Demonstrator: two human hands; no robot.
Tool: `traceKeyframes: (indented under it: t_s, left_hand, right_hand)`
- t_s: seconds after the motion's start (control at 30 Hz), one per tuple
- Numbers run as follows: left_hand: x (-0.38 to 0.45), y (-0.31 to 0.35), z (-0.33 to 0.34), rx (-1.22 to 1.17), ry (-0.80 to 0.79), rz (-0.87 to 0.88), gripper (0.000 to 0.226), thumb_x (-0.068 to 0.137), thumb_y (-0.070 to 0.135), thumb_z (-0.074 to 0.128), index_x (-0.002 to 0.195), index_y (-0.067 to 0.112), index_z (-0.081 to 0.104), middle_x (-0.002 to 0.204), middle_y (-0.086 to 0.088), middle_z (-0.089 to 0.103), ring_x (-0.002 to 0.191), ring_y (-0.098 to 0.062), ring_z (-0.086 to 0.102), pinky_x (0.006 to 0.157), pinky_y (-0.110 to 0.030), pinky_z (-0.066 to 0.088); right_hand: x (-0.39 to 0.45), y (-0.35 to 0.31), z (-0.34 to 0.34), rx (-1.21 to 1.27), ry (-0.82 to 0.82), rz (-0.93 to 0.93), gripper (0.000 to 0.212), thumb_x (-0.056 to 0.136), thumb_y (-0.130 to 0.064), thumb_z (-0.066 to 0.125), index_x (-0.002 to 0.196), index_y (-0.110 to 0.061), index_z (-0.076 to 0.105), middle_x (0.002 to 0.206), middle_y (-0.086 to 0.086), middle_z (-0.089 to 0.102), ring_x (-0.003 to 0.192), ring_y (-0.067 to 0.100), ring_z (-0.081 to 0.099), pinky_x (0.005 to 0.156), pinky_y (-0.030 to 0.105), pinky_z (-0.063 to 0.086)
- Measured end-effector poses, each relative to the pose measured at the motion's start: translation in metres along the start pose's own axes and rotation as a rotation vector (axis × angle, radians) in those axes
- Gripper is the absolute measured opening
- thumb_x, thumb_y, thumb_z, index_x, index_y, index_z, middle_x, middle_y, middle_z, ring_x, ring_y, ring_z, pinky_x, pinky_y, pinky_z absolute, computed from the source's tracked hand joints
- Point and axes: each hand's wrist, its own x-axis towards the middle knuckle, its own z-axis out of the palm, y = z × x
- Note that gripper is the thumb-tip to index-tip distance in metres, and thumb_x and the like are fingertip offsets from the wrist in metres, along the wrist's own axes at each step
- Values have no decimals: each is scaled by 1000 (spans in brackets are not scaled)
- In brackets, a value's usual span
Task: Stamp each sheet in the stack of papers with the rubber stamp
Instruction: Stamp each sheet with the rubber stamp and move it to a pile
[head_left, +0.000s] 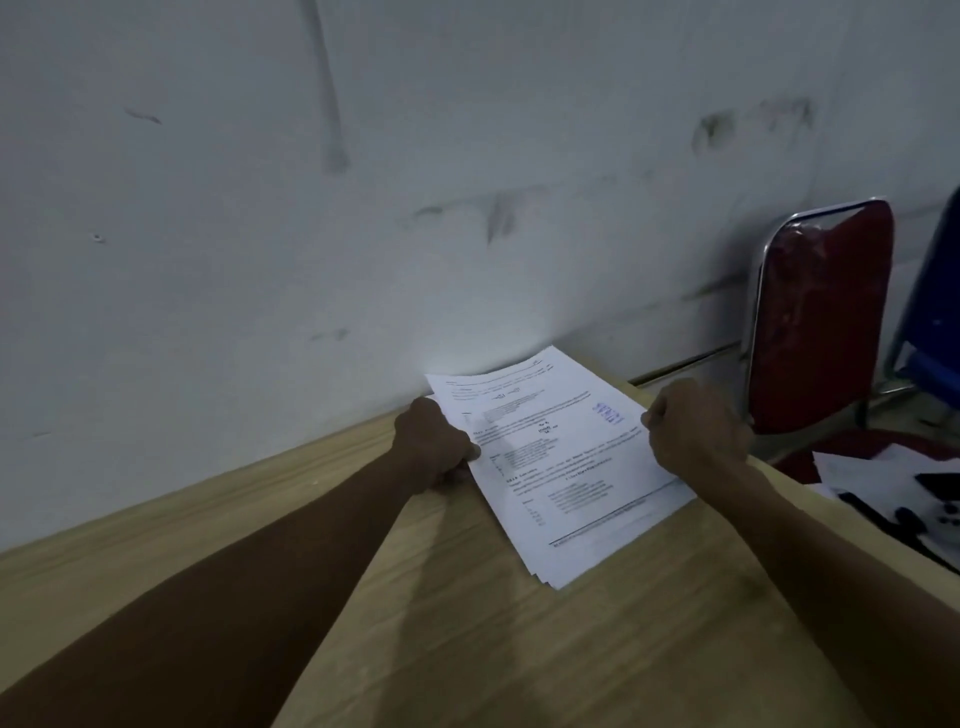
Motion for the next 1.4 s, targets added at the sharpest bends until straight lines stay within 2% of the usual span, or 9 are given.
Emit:
traceKeyframes:
  t_s: [0.13,0.4,0.5,0.63,0.77,0.87,1.07,1.17,1.4]
  left_hand:
    - [2,-1,0,-24,-8,-20,19,68,-1,81,72,3,62,63,-17,68,37,-20,57,40,-26,48]
    - [-2,3,0,-64,-34,-16,18,78,6,75,90,4,62,69,-16,65,40,-22,56,34,-20,38]
    - [-12,4,-9,-34,-33,18,19,82,11,71,77,15,53,72,-13,64,49,-22,58,34,-20,39]
    - [-40,5,-31,-5,-69,62,24,85,13,68,71,18,49,65,-11,62,48,-20,58,32,-13,32]
    - [-74,2,-63,54,-119,116,19,84,20,70,88,13,52,76,-15,69,53,-20,63,46,-22,38]
    - [-106,-5,-93,58,-126,168,34,83,23,72,108,9,53,81,-16,71,57,-19,64,50,-24,40]
    - [-183,-38,-156,62,-67,264,29,83,24,73,105,9,61,81,-14,73,61,-18,68,50,-22,43]
    - [-218,-61,-180,65,-12,282,24,84,24,73,101,10,64,78,-10,73,62,-16,70,46,-16,42]
    - [-288,-121,-223,-81,142,239,17,84,19,72,96,9,66,76,-12,73,63,-18,69,55,-23,44]
  right_hand:
    - [4,4,6,-27,-11,0,22,88,-30,71,96,-10,72,90,6,69,72,19,57,60,29,40]
    - [-9,0,-5,-42,25,-82,32,90,-36,67,110,-11,65,111,8,64,100,26,61,73,35,42]
    - [-26,-11,-13,-60,52,-136,37,89,-38,67,116,-13,64,119,9,62,111,28,56,84,38,46]
    - [-57,-25,-23,43,36,-198,33,88,-40,68,110,-16,66,114,7,66,106,27,58,88,39,48]
    - [-103,-45,-41,159,-15,-224,27,87,-41,68,105,-20,67,107,0,67,101,20,61,86,35,49]
    - [-140,-62,-54,243,-99,-251,19,86,-42,69,96,-26,66,93,-8,68,90,13,61,77,30,48]
    - [-227,-102,-76,413,-300,-357,10,78,-27,74,85,-29,68,71,-12,66,76,5,62,71,29,52]
    - [-269,-120,-83,425,-425,-473,28,69,-22,74,95,-30,69,76,-12,65,72,4,62,71,34,56]
    - [-351,-168,-91,300,-549,-595,68,64,-60,76,123,-38,51,96,-14,58,87,7,58,76,33,52]
